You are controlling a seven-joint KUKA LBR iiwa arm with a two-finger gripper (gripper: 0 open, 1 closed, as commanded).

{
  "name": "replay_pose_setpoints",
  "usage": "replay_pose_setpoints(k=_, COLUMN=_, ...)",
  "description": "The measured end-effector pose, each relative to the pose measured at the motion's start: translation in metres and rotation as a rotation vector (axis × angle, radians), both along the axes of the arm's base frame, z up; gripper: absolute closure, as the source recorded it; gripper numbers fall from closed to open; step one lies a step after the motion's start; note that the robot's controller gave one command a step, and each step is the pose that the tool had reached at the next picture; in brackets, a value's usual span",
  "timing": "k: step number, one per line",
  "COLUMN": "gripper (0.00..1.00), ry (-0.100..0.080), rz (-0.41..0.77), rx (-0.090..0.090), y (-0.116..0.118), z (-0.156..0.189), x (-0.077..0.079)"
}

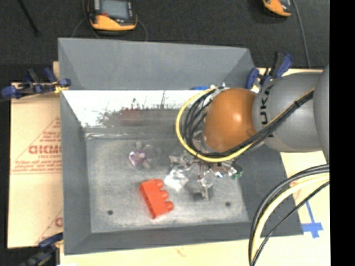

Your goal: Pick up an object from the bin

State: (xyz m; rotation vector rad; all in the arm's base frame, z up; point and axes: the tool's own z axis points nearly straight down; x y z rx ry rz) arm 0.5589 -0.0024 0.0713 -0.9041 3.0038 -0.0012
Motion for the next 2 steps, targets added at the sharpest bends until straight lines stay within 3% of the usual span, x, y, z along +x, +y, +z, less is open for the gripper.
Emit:
replay_pose_setpoints(k=1, gripper=1.00, ry=-0.007, rz=-0.003, rx=0.001, y=-0.001, z=0.002, x=0.003)
replay_pose_setpoints(k=2, gripper=1.00, ry=-0.005, rz=0.058, rx=-0.001, y=0.028, z=0.190, x=-0.004)
